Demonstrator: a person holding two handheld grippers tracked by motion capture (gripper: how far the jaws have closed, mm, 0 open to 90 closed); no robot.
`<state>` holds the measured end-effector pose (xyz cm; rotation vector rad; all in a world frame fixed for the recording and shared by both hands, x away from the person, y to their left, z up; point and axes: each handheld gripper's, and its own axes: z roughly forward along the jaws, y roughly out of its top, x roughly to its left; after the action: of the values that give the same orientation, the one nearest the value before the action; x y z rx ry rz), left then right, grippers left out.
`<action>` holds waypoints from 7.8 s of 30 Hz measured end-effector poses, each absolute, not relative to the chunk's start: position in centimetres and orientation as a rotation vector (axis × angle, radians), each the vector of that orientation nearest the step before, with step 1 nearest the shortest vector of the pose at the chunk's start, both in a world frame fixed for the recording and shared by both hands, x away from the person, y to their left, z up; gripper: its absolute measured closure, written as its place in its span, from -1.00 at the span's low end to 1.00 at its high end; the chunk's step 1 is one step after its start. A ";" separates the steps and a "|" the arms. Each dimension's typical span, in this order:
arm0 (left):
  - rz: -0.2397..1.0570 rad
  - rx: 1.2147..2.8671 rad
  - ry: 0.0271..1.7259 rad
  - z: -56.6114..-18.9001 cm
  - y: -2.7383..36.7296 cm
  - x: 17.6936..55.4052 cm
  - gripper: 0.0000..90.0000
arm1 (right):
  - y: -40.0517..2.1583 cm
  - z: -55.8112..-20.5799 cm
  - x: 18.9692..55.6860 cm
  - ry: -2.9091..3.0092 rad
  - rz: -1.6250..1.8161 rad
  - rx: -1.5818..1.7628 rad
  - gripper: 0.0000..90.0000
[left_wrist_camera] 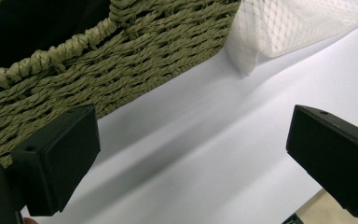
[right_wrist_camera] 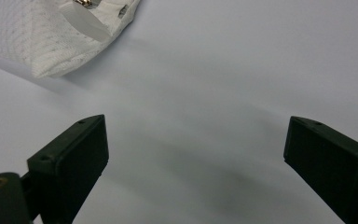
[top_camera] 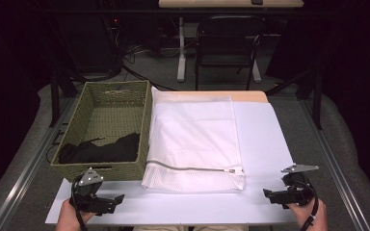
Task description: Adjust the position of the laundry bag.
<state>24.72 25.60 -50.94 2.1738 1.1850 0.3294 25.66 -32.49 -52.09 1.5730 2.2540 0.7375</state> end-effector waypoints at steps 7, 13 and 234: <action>0.321 2.185 1.179 -51.2 25.1 24.9 -0.94 | -32.4 -52.3 25.8 2.272 0.721 1.570 -0.86; 0.318 2.203 1.171 -51.4 25.0 25.0 -0.94 | -32.1 -52.3 25.7 2.282 0.721 1.569 -0.82; -0.047 2.540 0.758 -53.5 17.1 24.5 0.88 | -26.7 -52.8 22.6 2.598 0.569 1.331 0.73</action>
<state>24.45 17.07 -53.53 2.5404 0.7582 -0.0469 22.59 -26.72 -52.82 1.3307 2.5981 0.5690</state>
